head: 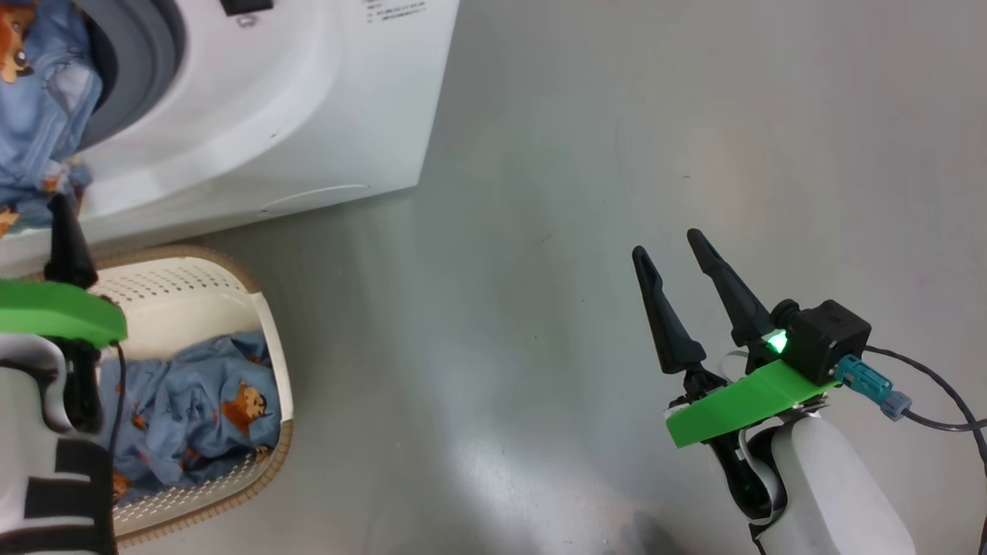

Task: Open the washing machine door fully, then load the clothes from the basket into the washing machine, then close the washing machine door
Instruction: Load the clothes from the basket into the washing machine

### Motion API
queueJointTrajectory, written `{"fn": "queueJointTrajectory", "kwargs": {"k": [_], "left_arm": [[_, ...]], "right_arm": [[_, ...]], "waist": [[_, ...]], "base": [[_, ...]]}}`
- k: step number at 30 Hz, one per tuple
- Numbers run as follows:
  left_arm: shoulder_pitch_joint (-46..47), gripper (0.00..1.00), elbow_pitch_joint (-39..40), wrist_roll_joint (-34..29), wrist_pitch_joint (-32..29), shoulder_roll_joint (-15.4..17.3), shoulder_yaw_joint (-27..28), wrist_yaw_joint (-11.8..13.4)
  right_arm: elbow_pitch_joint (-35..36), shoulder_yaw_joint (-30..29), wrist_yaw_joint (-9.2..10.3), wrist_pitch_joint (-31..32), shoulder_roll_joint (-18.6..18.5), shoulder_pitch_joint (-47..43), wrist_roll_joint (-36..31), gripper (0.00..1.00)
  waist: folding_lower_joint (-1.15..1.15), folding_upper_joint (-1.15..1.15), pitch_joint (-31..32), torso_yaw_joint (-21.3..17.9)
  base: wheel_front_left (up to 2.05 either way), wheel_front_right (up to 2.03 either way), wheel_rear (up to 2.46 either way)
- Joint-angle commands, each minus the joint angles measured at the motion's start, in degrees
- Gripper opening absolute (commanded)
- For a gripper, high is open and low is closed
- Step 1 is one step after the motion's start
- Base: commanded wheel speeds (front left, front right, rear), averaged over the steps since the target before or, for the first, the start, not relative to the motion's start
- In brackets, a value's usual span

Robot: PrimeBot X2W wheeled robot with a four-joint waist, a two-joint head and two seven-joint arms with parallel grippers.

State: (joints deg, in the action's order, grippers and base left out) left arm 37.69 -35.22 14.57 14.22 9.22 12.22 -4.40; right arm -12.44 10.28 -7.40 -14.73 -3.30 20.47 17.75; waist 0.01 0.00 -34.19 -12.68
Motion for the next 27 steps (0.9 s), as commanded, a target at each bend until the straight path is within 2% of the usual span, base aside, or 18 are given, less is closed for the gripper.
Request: {"fn": "queueJointTrajectory", "kwargs": {"k": [1,4,5,6,7,14,20,27], "left_arm": [[0.3,1.0,0.8,0.2,0.6,2.3,1.5,-0.1],[1.7,1.0,-0.1,1.4,0.7,2.3,1.9,-0.7],[2.0,0.66,0.0,1.4,0.7,2.5,1.7,-0.9],[2.1,0.18,0.0,1.6,0.7,2.4,1.7,-1.1],[2.2,0.0,0.2,1.7,0.7,2.4,1.7,-1.3],[-1.7,0.0,6.4,-0.2,0.8,0.4,1.1,-2.2],[-6.7,0.0,14.9,-3.6,0.8,-2.0,0.3,-2.1],[-6.8,0.0,19.7,-7.0,0.8,-1.2,-1.3,-1.8]], "right_arm": [[1.1,1.2,-0.09,-0.3,0.4,-0.3,0.5,1.0],[1.1,1.4,-0.09,-0.3,0.4,-0.1,0.9,1.0],[1.0,1.4,-0.09,-0.3,0.4,-0.1,1.0,1.0],[1.0,1.4,-0.09,-0.3,0.4,0.0,1.0,1.0],[0.9,1.4,-0.09,-0.3,0.4,0.0,1.1,1.0],[0.4,0.8,-0.09,-0.3,0.4,-0.3,1.2,1.0],[0.2,0.9,-0.09,-0.3,0.4,-0.6,1.1,1.0],[-0.1,1.6,-0.09,-0.3,0.4,-0.9,0.9,1.0]], "waist": [[-0.01,0.0,-0.3,-0.3],[-0.01,0.0,-0.5,-0.5],[-0.01,0.0,-0.6,-0.5],[-0.01,0.0,-0.6,-0.5],[-0.01,0.0,-0.6,-0.5],[-0.01,0.0,0.9,0.9],[-0.01,0.0,2.3,2.4],[-0.01,0.0,3.1,3.1]], "base": [[0.0,0.0,0.0],[0.0,0.0,0.0],[0.0,0.0,0.0],[0.0,0.0,0.0],[0.0,0.0,0.0],[0.0,0.0,0.0],[0.0,0.0,0.0],[0.0,0.0,0.0]]}}
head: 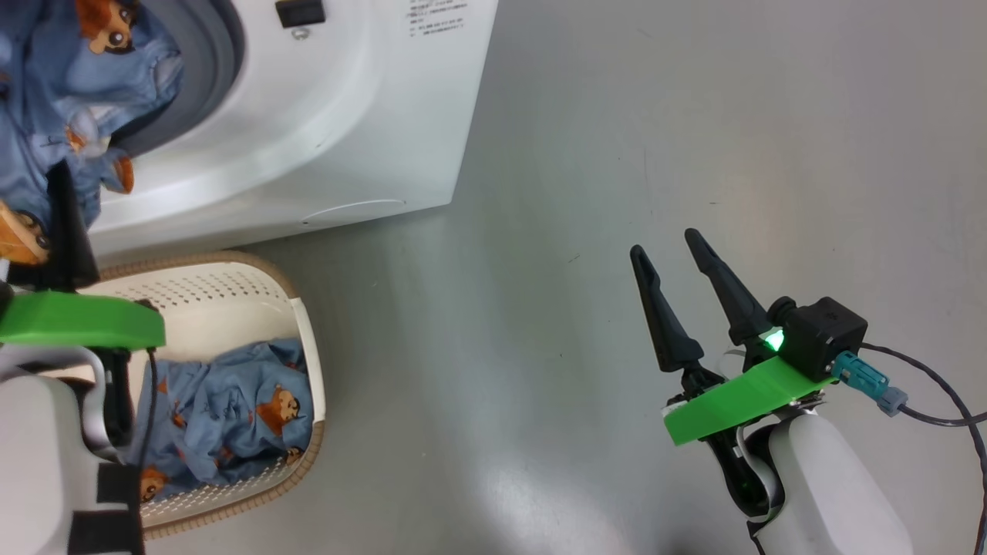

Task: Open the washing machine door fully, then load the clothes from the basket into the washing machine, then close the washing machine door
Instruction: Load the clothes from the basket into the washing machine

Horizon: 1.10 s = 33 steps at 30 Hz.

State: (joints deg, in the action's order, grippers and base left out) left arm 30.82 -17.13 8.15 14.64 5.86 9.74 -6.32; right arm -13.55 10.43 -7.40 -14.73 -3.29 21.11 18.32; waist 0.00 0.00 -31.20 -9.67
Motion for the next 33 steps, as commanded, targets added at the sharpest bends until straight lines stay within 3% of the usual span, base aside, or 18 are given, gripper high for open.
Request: {"fn": "queueJointTrajectory", "kwargs": {"k": [1,12,20,33], "left_arm": [[0.8,0.0,1.7,-0.8,0.3,2.6,1.0,0.1],[13.4,0.0,-0.1,0.3,-7.1,9.7,-0.4,-0.6],[19.5,0.0,-3.1,2.2,-11.9,12.4,-0.8,-0.8],[32.4,0.0,-8.8,6.3,-18.8,13.6,-0.7,-0.4]], "right_arm": [[1.1,1.6,-0.09,-0.3,0.4,-1.6,0.4,1.0],[1.0,2.4,-0.09,-0.3,0.4,-1.0,1.7,1.0],[1.3,2.5,-0.09,-0.3,0.4,-0.5,2.7,1.0],[1.9,3.5,-0.09,-0.3,0.4,1.7,5.0,1.0]], "waist": [[0.0,0.0,0.1,0.0],[0.0,0.0,-1.9,-2.3],[0.0,0.0,-3.5,-3.3],[0.0,0.0,-8.8,-4.5]], "base": [[0.0,0.0,0.0],[0.0,0.0,0.0],[0.0,0.0,0.0],[0.0,0.0,0.0]]}}
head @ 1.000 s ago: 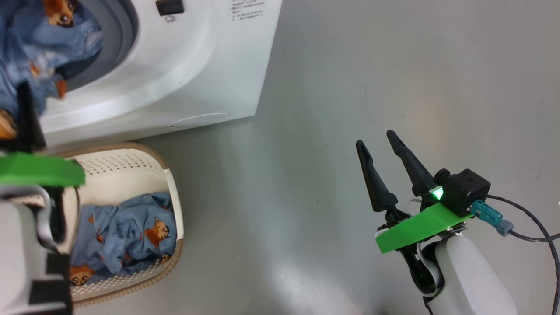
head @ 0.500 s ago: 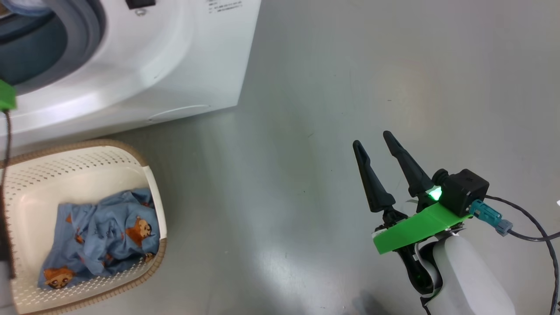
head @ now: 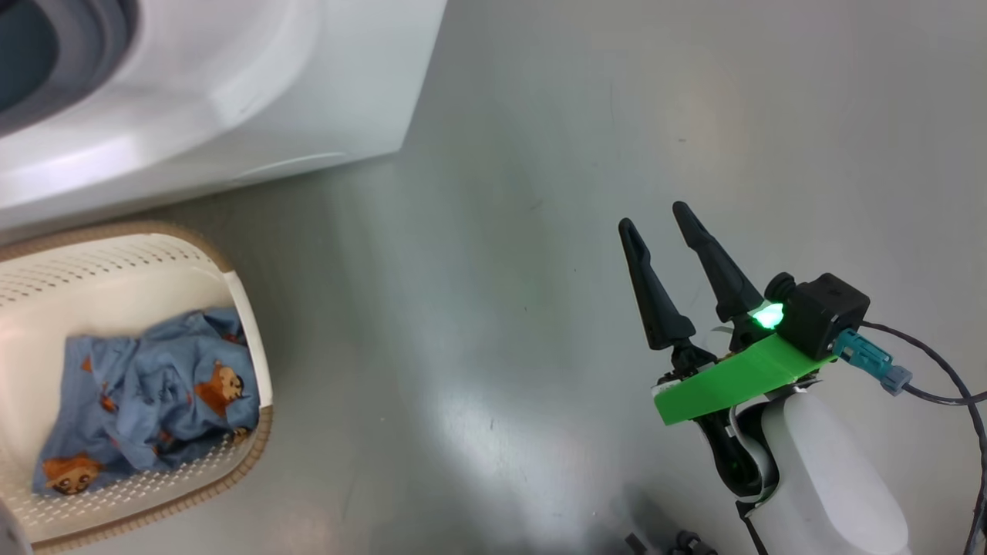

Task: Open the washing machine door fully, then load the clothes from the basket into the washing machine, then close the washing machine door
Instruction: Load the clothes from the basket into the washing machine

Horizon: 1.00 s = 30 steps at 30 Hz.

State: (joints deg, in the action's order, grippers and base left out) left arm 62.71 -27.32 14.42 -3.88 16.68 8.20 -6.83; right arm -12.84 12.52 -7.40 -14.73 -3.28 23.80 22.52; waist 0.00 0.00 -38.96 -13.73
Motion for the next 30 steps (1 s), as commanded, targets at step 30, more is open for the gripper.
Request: {"fn": "queueJointTrajectory", "kwargs": {"k": [30], "left_arm": [[18.1,0.0,-6.4,1.4,-16.0,9.3,-3.4,1.8]], "right_arm": [[1.7,4.4,-0.09,-0.3,0.4,2.8,3.9,1.0]], "waist": [[0.0,0.0,-9.6,-3.5]], "base": [[0.0,0.0,0.0]]}}
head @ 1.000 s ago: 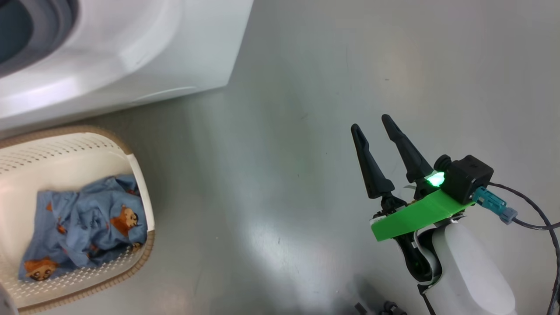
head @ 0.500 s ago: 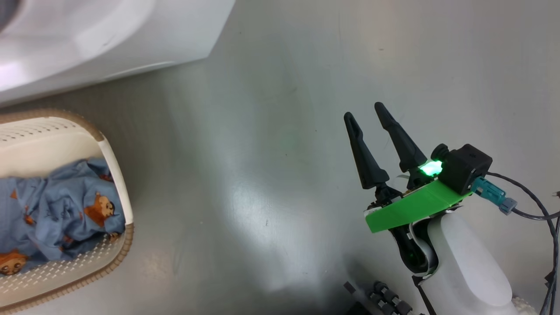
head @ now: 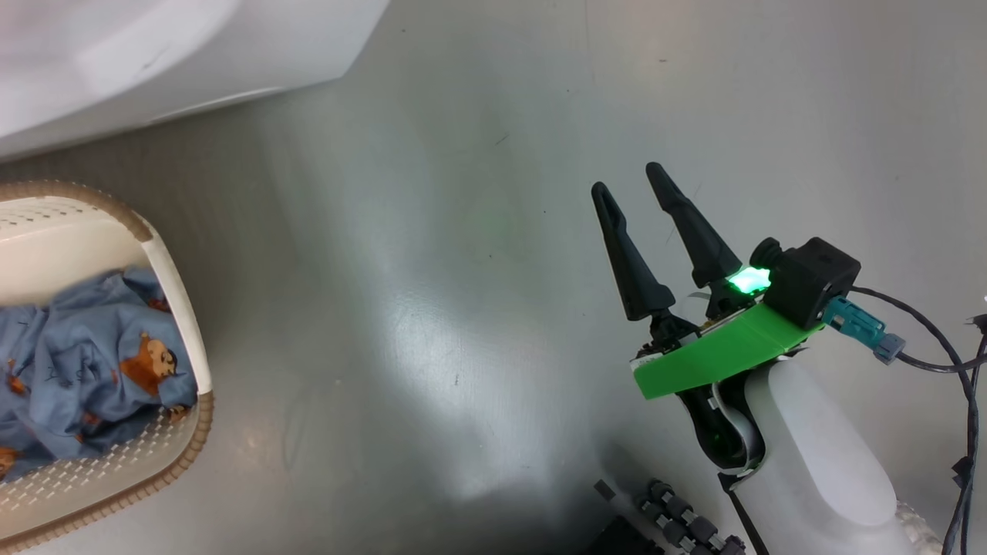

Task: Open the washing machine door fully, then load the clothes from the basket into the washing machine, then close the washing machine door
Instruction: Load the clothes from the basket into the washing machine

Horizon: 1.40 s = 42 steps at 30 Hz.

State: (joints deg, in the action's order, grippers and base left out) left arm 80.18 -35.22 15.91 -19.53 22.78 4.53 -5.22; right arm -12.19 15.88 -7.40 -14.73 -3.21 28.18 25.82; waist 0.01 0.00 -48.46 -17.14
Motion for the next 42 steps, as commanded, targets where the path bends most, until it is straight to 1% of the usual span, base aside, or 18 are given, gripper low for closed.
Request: {"fn": "queueJointTrajectory", "kwargs": {"k": [1,3,8,12,13,14,15,19,21,30,38,40,42], "left_arm": [[1.1,0.0,1.4,-0.2,-0.8,3.5,0.2,0.4],[1.8,0.0,1.6,-0.4,-0.7,3.9,0.1,0.7],[3.2,0.0,2.7,-1.0,4.4,4.6,-0.8,0.2],[3.2,0.0,1.2,-1.0,5.1,4.9,-1.5,-0.2],[3.1,0.02,0.8,-1.0,5.2,4.9,-1.6,-0.2],[2.9,0.31,0.4,-0.9,5.1,4.8,-1.9,-0.3],[2.6,1.0,-0.1,-0.6,4.6,4.5,-1.9,-0.2],[1.7,1.0,-1.2,0.3,4.8,3.4,-1.7,0.4],[0.5,1.0,-1.4,0.9,5.5,2.8,-1.4,0.6],[-8.7,1.0,0.4,3.4,10.2,0.9,0.0,0.8],[-15.8,1.0,5.0,4.2,13.9,-0.8,0.3,1.2],[-18.3,1.0,7.1,4.8,15.1,-1.3,0.7,1.3],[-21.3,1.0,9.7,4.1,17.0,-1.4,0.4,1.4]], "right_arm": [[1.0,1.2,-0.09,-0.3,0.3,-1.6,0.7,1.0],[1.1,1.4,-0.09,-0.3,0.3,-1.5,0.9,1.0],[1.0,1.7,-0.09,-0.3,0.3,-1.2,1.4,1.0],[0.8,1.6,-0.09,-0.3,0.3,-1.1,1.5,1.0],[0.8,1.5,-0.09,-0.3,0.3,-1.1,1.4,1.0],[0.7,1.4,-0.09,-0.3,0.3,-1.2,1.3,1.0],[0.7,1.2,-0.09,-0.3,0.3,-1.3,1.2,1.0],[0.6,0.2,-0.09,-0.3,0.3,-1.6,0.7,1.0],[0.7,-0.3,-0.09,-0.3,0.3,-1.9,1.6,1.0],[0.3,-2.0,-0.09,-0.3,0.3,-3.5,-0.4,1.0],[-0.2,-2.7,-0.09,-0.3,0.3,-4.7,-1.7,1.0],[-0.4,-2.8,-0.09,-0.3,0.3,-5.0,-2.0,1.0],[-0.5,-3.1,-0.09,-0.3,0.3,-5.4,-2.3,1.0]], "waist": [[-0.01,0.0,-0.2,-0.1],[-0.01,0.0,-0.4,-0.3],[-0.01,0.0,-0.8,-0.4],[-0.01,0.0,-0.6,-0.3],[-0.01,0.0,-0.5,-0.1],[-0.01,0.0,-0.3,0.1],[-0.01,0.0,0.0,0.3],[-0.01,0.0,1.3,1.5],[-0.01,0.0,2.1,2.1],[-0.01,0.0,6.4,4.9],[-0.01,0.0,9.1,6.3],[-0.01,0.0,9.9,6.5],[-0.01,0.0,10.6,6.7]], "base": [[0.0,0.0,0.0],[0.0,0.0,0.0],[0.0,0.0,0.0],[0.0,0.0,0.0],[0.0,0.0,0.0],[0.0,0.0,0.0],[0.0,0.0,0.0],[0.0,0.0,0.0],[0.0,0.0,0.0],[0.0,0.0,0.0],[0.0,0.0,0.0],[0.0,0.0,0.0],[0.0,0.0,0.0]]}}
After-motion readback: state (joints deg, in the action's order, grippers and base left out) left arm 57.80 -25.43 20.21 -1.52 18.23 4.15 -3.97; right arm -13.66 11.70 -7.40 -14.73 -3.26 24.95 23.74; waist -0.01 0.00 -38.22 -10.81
